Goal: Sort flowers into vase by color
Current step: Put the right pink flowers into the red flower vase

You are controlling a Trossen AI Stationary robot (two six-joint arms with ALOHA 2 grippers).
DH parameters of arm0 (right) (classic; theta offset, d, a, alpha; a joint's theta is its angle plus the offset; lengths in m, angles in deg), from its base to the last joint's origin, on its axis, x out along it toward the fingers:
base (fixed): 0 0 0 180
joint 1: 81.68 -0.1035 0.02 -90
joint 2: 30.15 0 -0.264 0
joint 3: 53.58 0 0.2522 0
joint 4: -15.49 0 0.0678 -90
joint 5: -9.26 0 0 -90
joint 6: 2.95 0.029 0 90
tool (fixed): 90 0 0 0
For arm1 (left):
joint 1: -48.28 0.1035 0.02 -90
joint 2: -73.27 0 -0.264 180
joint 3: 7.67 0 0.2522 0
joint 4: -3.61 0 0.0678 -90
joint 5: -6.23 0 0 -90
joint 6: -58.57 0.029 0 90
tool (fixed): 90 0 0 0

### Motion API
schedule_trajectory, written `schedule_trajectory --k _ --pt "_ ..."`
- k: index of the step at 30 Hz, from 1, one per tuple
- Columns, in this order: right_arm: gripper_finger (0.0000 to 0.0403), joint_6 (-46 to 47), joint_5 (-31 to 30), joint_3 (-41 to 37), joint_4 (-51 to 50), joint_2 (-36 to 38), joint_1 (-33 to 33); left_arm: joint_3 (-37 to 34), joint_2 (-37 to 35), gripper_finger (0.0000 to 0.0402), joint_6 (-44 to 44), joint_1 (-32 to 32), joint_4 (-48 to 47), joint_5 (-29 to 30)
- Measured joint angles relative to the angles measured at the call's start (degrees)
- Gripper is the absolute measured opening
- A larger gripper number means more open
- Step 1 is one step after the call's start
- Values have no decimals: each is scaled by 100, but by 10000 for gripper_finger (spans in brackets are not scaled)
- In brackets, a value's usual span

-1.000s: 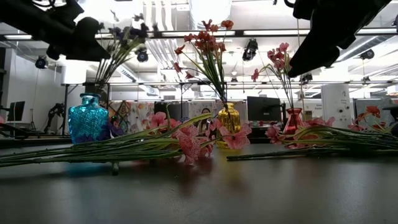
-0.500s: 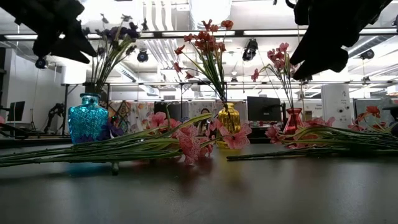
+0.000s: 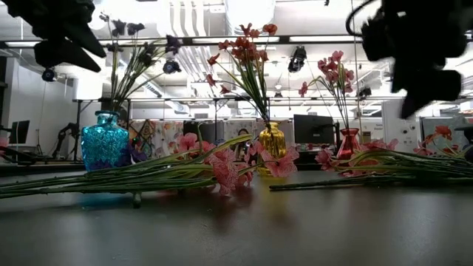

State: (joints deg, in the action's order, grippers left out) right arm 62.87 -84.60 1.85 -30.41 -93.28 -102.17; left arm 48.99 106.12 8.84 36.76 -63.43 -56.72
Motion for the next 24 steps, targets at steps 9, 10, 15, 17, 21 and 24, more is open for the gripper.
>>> schedule_trajectory --k 9,10,15,17,21,24 --pt "225 824 1040 413 -1457 -277 -106 72 434 180 -889 -1086 67 -168" --pt "224 878 1036 508 -1632 -299 -141 91 520 180 -1000 -1207 62 -168" --pt "223 1083 952 872 -2120 -429 -399 291 1078 180 -1318 -1798 97 88" --pt "224 1171 858 907 -2119 -521 -530 398 1324 180 -1425 -1991 85 184" --pt "226 1289 837 864 -2096 -843 -779 685 1801 180 -1478 -2269 98 320" --pt "226 1377 837 807 -2114 -1151 -926 886 2109 180 -1486 -2380 77 341"
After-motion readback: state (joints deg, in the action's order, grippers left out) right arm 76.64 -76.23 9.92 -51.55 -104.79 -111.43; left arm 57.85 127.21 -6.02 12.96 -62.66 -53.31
